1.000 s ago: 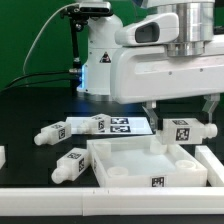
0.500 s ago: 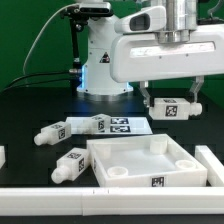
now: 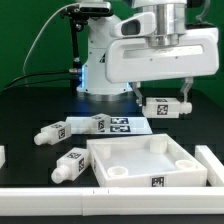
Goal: Assemble square table
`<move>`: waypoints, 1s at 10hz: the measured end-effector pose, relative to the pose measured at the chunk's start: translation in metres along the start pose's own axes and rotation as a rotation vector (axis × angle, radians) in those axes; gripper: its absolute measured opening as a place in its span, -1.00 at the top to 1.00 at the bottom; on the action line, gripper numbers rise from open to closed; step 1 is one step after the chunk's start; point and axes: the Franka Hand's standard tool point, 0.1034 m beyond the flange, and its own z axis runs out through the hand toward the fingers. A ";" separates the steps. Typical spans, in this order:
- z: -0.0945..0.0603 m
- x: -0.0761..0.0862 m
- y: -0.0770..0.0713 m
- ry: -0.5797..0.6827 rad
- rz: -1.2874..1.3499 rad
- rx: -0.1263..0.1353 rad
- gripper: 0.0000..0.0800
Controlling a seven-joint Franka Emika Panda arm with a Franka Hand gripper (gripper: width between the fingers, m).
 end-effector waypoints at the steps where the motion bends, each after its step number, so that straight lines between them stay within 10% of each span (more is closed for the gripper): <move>1: -0.001 0.004 -0.006 0.007 -0.006 -0.002 -0.52; 10: 0.034 -0.039 -0.005 0.099 -0.288 -0.024 -0.52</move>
Offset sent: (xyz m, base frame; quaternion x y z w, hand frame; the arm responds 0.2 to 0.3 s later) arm 0.0000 0.0000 0.0000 0.0000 0.0000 0.0000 1.0000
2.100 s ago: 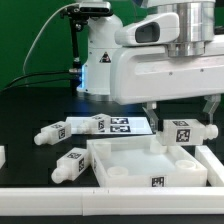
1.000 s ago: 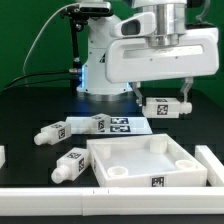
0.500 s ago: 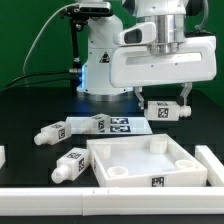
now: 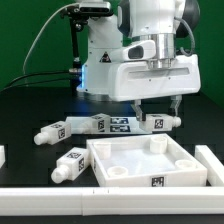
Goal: Assemble square table
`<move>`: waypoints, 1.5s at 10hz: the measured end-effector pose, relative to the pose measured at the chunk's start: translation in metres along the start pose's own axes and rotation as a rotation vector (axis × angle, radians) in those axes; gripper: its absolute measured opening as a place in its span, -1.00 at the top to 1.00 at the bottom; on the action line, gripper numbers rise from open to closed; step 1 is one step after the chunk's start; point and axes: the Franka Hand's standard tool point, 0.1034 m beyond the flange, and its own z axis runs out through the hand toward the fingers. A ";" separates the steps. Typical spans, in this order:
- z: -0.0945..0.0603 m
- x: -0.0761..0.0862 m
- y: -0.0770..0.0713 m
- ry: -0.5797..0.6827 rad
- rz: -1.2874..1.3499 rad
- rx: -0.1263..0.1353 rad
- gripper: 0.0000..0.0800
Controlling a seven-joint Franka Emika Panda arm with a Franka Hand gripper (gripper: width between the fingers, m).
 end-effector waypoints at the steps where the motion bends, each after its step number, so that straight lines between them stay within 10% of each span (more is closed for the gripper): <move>1: 0.000 0.000 0.000 0.000 0.000 0.000 -0.52; 5: 0.021 -0.030 -0.005 -0.052 0.040 0.011 -0.52; 11: 0.021 -0.026 -0.005 -0.042 0.045 0.009 -0.61; 15: -0.019 -0.004 0.036 -0.112 0.017 0.028 -0.62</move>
Offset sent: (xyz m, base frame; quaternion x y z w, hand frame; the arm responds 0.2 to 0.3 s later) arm -0.0410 0.0039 -0.0270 0.0484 -0.0154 0.0687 0.9963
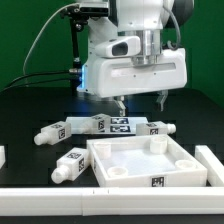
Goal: Assemble square table
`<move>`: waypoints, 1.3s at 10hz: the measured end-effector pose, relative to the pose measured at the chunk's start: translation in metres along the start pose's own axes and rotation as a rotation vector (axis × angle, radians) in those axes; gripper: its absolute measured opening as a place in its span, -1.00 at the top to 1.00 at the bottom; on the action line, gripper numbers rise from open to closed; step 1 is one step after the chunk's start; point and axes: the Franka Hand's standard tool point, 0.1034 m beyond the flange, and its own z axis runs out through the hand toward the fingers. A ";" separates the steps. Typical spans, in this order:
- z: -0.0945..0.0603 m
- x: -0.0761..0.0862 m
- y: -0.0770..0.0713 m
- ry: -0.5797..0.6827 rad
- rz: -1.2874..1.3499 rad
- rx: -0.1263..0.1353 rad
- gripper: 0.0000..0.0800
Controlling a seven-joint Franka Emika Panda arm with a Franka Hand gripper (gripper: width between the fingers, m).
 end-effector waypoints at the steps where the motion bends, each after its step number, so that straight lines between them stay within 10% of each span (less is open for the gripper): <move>1: -0.006 0.012 0.006 0.001 -0.008 0.001 -0.62; 5: -0.006 0.024 -0.001 -0.010 0.037 0.012 -0.62; 9: -0.018 0.084 0.055 -0.101 -0.034 0.077 -0.62; 13: -0.017 0.091 0.060 -0.102 -0.057 0.082 -0.62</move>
Offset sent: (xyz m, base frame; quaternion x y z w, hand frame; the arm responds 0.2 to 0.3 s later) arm 0.0000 0.0000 0.0000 0.0000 0.0000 0.0000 1.0000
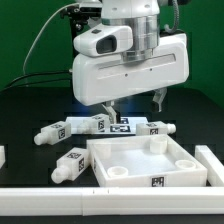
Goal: Assemble square table
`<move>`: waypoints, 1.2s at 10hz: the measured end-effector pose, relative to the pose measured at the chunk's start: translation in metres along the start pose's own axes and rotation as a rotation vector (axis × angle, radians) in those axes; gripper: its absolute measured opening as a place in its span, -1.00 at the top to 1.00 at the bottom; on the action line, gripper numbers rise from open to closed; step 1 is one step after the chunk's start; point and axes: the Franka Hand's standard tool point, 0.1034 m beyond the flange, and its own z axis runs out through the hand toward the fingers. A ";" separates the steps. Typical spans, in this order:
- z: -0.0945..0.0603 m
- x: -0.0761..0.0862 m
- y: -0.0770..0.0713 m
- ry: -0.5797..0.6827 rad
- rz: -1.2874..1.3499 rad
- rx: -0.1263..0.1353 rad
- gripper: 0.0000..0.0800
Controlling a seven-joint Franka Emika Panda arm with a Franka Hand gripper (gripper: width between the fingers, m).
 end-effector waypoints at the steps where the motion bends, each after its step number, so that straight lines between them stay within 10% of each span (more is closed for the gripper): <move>1: 0.001 0.001 0.002 -0.001 0.002 0.001 -0.62; 4: 0.015 0.047 0.038 0.008 -0.076 0.001 -0.62; 12: 0.037 0.032 0.078 -0.017 -0.080 0.009 -0.62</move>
Offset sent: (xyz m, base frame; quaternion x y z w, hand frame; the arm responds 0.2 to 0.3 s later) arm 0.0767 -0.0169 -0.0246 0.0147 -0.0137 -0.1036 0.9944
